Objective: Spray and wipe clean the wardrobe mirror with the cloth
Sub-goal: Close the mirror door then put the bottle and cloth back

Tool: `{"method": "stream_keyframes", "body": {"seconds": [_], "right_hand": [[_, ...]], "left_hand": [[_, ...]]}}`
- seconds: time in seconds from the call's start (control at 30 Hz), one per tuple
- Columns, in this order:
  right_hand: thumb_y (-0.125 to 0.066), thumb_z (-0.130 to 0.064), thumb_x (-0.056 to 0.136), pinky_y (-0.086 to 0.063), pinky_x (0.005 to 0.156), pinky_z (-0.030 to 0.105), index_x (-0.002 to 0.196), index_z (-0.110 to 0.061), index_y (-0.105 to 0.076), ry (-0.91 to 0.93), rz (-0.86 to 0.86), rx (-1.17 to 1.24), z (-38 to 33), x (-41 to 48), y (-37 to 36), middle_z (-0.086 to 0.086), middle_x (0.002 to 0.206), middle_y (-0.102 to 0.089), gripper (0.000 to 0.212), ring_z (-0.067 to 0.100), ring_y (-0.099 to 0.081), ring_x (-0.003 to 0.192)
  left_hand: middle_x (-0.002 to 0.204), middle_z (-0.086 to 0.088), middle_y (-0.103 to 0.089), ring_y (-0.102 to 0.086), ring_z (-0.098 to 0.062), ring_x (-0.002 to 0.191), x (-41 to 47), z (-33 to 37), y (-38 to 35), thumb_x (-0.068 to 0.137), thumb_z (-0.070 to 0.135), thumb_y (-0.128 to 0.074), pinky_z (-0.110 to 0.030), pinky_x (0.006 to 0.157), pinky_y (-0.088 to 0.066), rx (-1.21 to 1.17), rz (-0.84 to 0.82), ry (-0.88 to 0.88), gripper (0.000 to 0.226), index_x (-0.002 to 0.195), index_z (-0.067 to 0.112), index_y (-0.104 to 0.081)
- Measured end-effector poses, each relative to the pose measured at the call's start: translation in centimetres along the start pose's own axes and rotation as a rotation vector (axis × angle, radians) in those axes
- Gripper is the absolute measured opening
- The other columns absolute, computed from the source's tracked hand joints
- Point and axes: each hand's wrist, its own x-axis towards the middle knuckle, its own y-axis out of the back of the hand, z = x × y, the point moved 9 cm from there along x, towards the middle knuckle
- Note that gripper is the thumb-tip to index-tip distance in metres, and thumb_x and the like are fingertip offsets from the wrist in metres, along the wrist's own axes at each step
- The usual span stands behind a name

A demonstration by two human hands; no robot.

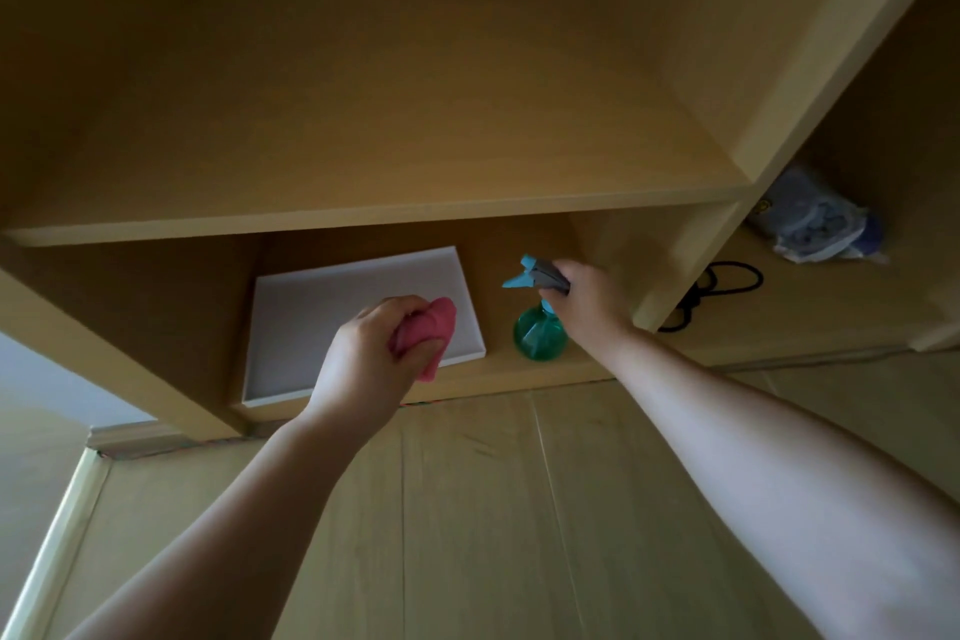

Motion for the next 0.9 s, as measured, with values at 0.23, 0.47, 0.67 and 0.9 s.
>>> {"method": "stream_keyframes", "body": {"seconds": [0.23, 0.47, 0.67, 0.9], "right_hand": [[-0.062, -0.025, 0.094, -0.042, 0.065, 0.017, 0.134, -0.015, -0.054, -0.014, 0.069, -0.028, 0.9, 1.7, -0.7, 0.002, 0.111, -0.066, 0.042, 0.021, -0.064, 0.101], [-0.062, -0.024, 0.092, -0.054, 0.088, 0.035, 0.146, -0.016, -0.030, 0.021, 0.132, -0.163, 1.9, -3.6, -0.1, 0.007, 0.147, -0.035, 0.064, 0.024, -0.057, 0.115], [-0.048, -0.027, 0.099, -0.025, 0.119, 0.043, 0.149, -0.013, -0.030, 0.366, -0.245, -0.591, 1.9, -7.1, -5.2, 0.007, 0.158, -0.025, 0.055, 0.032, -0.027, 0.143], [-0.035, -0.036, 0.103, -0.002, 0.120, 0.040, 0.156, -0.019, 0.000, 0.188, -0.461, -0.663, 4.3, -5.2, -9.2, -0.004, 0.163, 0.015, 0.066, 0.029, 0.004, 0.150]], "left_hand": [[0.089, 0.027, -0.054, -0.050, 0.015, 0.085, 0.4, -0.2, -0.2, 0.076, 0.020, -0.076, 0.000, 0.067, -0.036, -0.004, 0.010, -0.027, 0.033, 0.108, 0.025, -0.067], [0.088, 0.023, -0.059, -0.055, 0.002, 0.085, 0.3, 0.0, -0.5, 0.077, 0.022, -0.075, -0.003, 0.065, -0.037, -0.037, -0.003, -0.061, 0.030, 0.104, 0.031, -0.066], [0.083, 0.031, -0.054, -0.050, 0.018, 0.089, -0.1, 0.9, -0.6, 0.076, 0.020, -0.076, 0.002, 0.068, -0.036, -0.063, -0.001, -0.112, 0.029, 0.100, 0.032, -0.065], [0.082, 0.035, -0.056, -0.051, 0.017, 0.089, -0.3, 1.0, -0.5, 0.077, 0.023, -0.074, -0.001, 0.064, -0.039, -0.056, -0.002, -0.126, 0.034, 0.102, 0.039, -0.058]]}}
